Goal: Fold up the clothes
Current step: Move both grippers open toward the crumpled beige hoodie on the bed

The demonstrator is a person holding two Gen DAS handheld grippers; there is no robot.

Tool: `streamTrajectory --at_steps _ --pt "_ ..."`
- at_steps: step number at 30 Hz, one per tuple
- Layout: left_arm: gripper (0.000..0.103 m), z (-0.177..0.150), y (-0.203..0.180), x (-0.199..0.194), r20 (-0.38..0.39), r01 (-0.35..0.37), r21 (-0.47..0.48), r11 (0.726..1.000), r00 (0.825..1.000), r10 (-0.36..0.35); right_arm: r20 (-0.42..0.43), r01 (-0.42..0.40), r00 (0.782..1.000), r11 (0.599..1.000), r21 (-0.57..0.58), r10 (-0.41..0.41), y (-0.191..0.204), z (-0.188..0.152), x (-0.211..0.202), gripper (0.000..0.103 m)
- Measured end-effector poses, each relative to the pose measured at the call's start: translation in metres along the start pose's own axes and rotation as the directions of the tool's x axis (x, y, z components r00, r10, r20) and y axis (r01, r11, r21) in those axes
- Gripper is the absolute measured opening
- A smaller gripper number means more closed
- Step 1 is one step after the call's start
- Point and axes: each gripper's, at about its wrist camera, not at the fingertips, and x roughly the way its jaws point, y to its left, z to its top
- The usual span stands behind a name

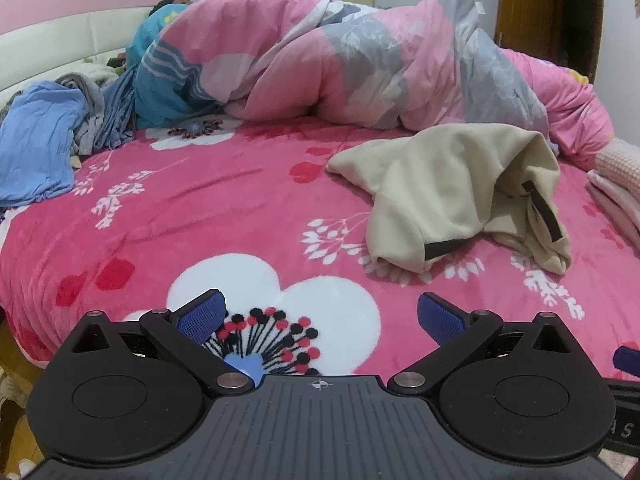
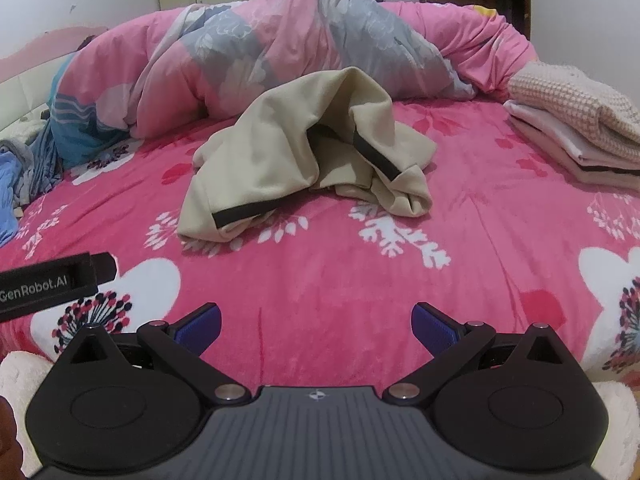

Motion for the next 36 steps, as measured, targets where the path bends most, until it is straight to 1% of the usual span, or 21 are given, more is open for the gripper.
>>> streamTrajectory --at_steps 3,6,8,11,14,17,20,23,27,33,36 --pt "0.103 0.002 -0.001 0.001 0.002 0.008 -0.014 1.0 1.0 -0.008 0.009 0.01 1.0 1.0 -0.002 -0.01 0.0 0.002 0.0 0.103" --pt "0.103 -0.005 0.005 0.014 0.012 0.023 -0.038 0.999 1.0 -0.023 0.016 0.02 1.0 1.0 -0.003 -0.02 -0.001 0.004 0.001 0.103" --pt "0.103 -0.006 0.004 0.017 0.014 0.026 -0.048 0.999 1.0 -0.025 0.007 0.028 1.0 1.0 0.012 -0.028 -0.009 0.012 0.009 0.103" --pt "0.103 -0.005 -0.004 0.023 0.002 0.012 -0.039 0.999 1.0 -0.012 0.037 0.012 0.999 0.999 0.029 -0.013 -0.02 0.014 0.017 0.103" --pt "0.103 -0.004 -0.011 0.028 -0.004 -0.032 -0.022 0.999 0.999 0.032 0.059 -0.008 0.998 0.999 0.049 0.005 -0.032 0.017 0.024 0.103" --pt "0.103 -0.003 -0.014 0.032 -0.018 -0.031 -0.043 0.999 0.999 0.03 0.059 -0.016 0.998 0.998 0.067 0.012 -0.044 0.02 0.035 0.103" --pt "0.103 0.002 -0.021 0.038 -0.035 -0.035 -0.068 0.997 0.999 0.032 0.037 -0.032 0.999 0.996 0.089 0.029 -0.055 0.023 0.045 0.103" --pt "0.103 0.009 -0.034 0.042 -0.035 -0.056 -0.053 0.997 0.998 0.054 0.017 -0.036 0.999 0.993 0.108 0.035 -0.064 0.028 0.051 0.103" --pt "0.103 0.012 -0.042 0.041 -0.009 -0.075 -0.026 0.997 0.997 0.075 0.004 -0.026 1.0 0.992 0.127 0.025 -0.072 0.033 0.054 0.103" --pt "0.103 0.004 -0.038 0.041 -0.011 -0.092 0.032 0.995 0.996 0.093 -0.012 -0.022 1.0 0.982 0.19 0.024 -0.071 0.026 0.052 0.103" --pt "0.103 0.001 -0.03 0.043 -0.017 -0.072 0.038 0.997 0.997 0.073 -0.013 -0.008 1.0 0.98 0.197 0.011 -0.063 0.022 0.049 0.103"
